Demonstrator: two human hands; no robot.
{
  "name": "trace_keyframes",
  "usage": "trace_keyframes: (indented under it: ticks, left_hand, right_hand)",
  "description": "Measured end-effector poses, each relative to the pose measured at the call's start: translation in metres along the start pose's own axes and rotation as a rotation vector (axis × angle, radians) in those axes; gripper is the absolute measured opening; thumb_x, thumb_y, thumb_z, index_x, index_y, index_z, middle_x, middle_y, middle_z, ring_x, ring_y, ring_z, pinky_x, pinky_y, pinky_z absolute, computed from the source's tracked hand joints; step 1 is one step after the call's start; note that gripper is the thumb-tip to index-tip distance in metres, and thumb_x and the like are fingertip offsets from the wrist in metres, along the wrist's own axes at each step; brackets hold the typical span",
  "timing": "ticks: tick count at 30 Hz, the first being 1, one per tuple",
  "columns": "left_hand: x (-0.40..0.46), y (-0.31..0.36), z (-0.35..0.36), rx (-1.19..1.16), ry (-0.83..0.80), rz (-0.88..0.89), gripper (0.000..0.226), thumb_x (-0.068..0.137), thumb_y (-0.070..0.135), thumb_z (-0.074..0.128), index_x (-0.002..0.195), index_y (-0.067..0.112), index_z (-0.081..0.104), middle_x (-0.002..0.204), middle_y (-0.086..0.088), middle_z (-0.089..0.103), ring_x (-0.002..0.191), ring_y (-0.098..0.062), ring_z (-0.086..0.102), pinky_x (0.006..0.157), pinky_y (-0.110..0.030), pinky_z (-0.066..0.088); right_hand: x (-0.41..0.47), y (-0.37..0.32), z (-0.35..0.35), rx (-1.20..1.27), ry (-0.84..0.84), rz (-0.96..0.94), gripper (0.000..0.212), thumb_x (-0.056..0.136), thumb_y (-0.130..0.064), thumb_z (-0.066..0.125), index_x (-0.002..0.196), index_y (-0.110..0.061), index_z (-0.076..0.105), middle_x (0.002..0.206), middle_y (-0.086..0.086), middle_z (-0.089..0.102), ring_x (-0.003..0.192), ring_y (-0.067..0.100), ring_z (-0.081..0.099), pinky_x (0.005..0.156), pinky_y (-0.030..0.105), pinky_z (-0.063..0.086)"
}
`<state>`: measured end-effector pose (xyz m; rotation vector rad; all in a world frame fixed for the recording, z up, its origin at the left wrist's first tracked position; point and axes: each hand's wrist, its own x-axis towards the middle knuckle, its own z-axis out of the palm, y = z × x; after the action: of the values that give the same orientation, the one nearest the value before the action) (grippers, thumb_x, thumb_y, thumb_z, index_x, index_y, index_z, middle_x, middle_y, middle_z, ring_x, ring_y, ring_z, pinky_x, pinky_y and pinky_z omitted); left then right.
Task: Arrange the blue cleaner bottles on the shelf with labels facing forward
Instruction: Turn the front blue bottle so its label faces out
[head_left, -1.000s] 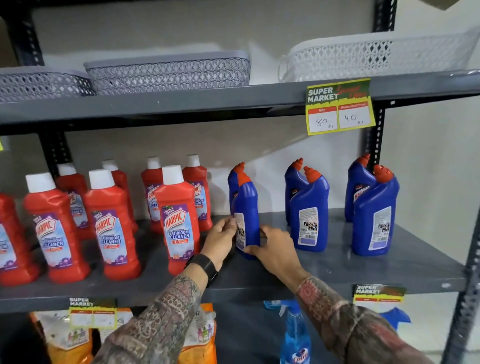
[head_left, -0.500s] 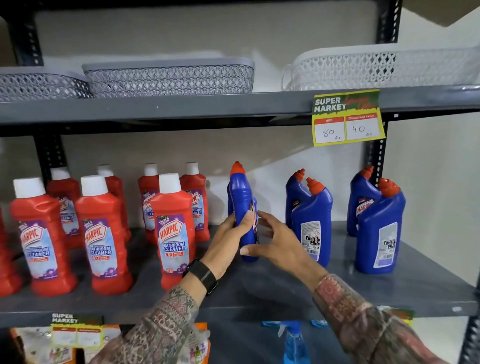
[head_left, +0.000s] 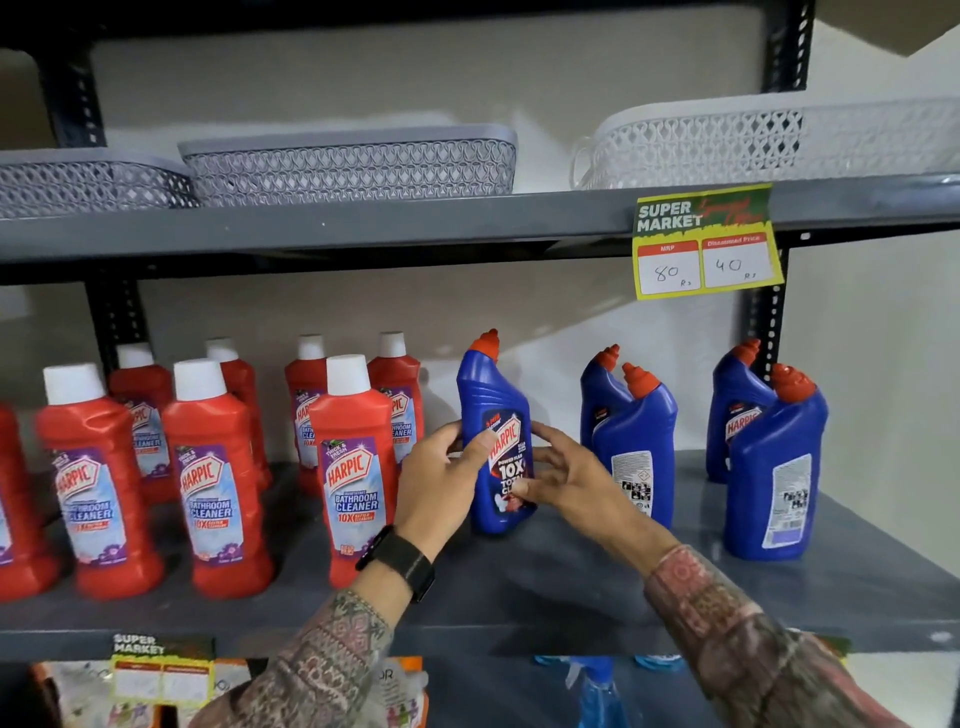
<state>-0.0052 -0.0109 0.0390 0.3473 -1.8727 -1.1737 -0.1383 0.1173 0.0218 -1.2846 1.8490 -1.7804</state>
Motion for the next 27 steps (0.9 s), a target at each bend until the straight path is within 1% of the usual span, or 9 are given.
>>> trace_keyframes:
  ticks: [2, 5, 7, 11, 15, 17, 21, 24, 27]
  left_hand:
    - [0.000, -0.002, -0.002, -0.098, -0.069, -0.020, 0.027, 0.097, 0.031, 0.068, 0.120, 0.017, 0.072, 0.104, 0.001, 0.081, 0.091, -0.012, 0.079, 0.079, -0.033, 0.065]
    - [-0.004, -0.011, -0.005, -0.097, -0.225, -0.034, 0.047, 0.097, 0.023, 0.069, 0.142, 0.028, 0.058, 0.123, 0.006, 0.075, 0.110, -0.010, 0.074, 0.091, -0.034, 0.063]
    - [-0.005, -0.018, -0.005, 0.006, -0.225, -0.015, 0.061, 0.097, 0.017, 0.068, 0.152, 0.033, 0.046, 0.130, 0.009, 0.070, 0.116, -0.007, 0.070, 0.094, -0.032, 0.062]
    - [-0.012, -0.024, -0.002, 0.030, -0.191, -0.018, 0.064, 0.099, 0.010, 0.063, 0.154, 0.034, 0.040, 0.124, 0.016, 0.065, 0.110, 0.006, 0.064, 0.081, -0.013, 0.058]
    - [-0.018, -0.039, -0.001, 0.021, -0.221, -0.078, 0.060, 0.100, 0.008, 0.061, 0.151, 0.034, 0.041, 0.126, 0.015, 0.064, 0.115, 0.002, 0.063, 0.094, -0.022, 0.057]
    - [-0.019, -0.046, -0.002, 0.008, -0.226, -0.101, 0.059, 0.100, 0.008, 0.061, 0.151, 0.033, 0.043, 0.131, 0.010, 0.065, 0.119, 0.001, 0.064, 0.088, -0.017, 0.057]
    - [-0.024, -0.049, -0.005, -0.014, -0.231, -0.109, 0.057, 0.101, 0.012, 0.062, 0.152, 0.026, 0.043, 0.123, 0.018, 0.065, 0.101, 0.024, 0.062, 0.074, -0.002, 0.051]
    - [-0.039, -0.045, -0.009, -0.005, -0.047, -0.098, 0.062, 0.097, 0.023, 0.069, 0.153, 0.026, 0.044, 0.121, 0.010, 0.065, 0.100, 0.008, 0.067, 0.076, -0.014, 0.055]
    - [-0.062, -0.033, 0.002, 0.036, 0.246, 0.064, 0.038, 0.096, 0.017, 0.069, 0.133, 0.021, 0.063, 0.109, 0.004, 0.072, 0.091, -0.003, 0.069, 0.079, -0.022, 0.058]
  right_hand:
    - [0.001, 0.001, 0.000, -0.052, 0.033, 0.000, 0.070, 0.077, -0.007, 0.087, 0.138, -0.022, 0.055, 0.116, 0.011, 0.074, 0.102, 0.025, 0.076, 0.091, 0.050, 0.062]
    - [-0.003, 0.000, 0.007, -0.147, 0.155, -0.024, 0.068, 0.074, -0.008, 0.090, 0.132, -0.019, 0.056, 0.108, 0.002, 0.073, 0.090, 0.012, 0.077, 0.076, 0.032, 0.065]
    - [-0.008, 0.000, 0.012, -0.213, 0.203, -0.043, 0.067, 0.073, -0.012, 0.091, 0.128, -0.023, 0.055, 0.107, -0.004, 0.073, 0.086, 0.007, 0.076, 0.070, 0.023, 0.063]
    - [-0.015, 0.005, 0.025, -0.278, 0.247, -0.013, 0.065, 0.072, -0.017, 0.092, 0.121, -0.025, 0.051, 0.105, -0.010, 0.071, 0.091, 0.006, 0.073, 0.074, 0.024, 0.063]
    - [-0.024, 0.012, 0.034, -0.329, 0.256, 0.017, 0.063, 0.074, -0.013, 0.090, 0.119, -0.027, 0.047, 0.100, -0.017, 0.068, 0.092, 0.002, 0.070, 0.084, 0.032, 0.063]
    - [-0.027, 0.014, 0.039, -0.322, 0.273, 0.022, 0.064, 0.075, -0.014, 0.090, 0.121, -0.028, 0.048, 0.100, -0.019, 0.066, 0.093, -0.001, 0.068, 0.085, 0.028, 0.062]
    - [-0.034, 0.014, 0.042, -0.316, 0.279, 0.016, 0.068, 0.075, -0.018, 0.090, 0.126, -0.032, 0.047, 0.106, -0.020, 0.065, 0.104, 0.004, 0.069, 0.087, 0.024, 0.060]
    - [-0.048, 0.012, 0.032, -0.321, 0.285, 0.022, 0.070, 0.081, -0.013, 0.085, 0.138, -0.028, 0.048, 0.110, -0.019, 0.062, 0.106, 0.004, 0.066, 0.085, 0.020, 0.057]
    - [-0.066, 0.009, 0.005, -0.327, 0.422, -0.095, 0.055, 0.086, -0.005, 0.078, 0.130, -0.030, 0.056, 0.108, -0.011, 0.066, 0.092, 0.003, 0.068, 0.079, 0.017, 0.056]
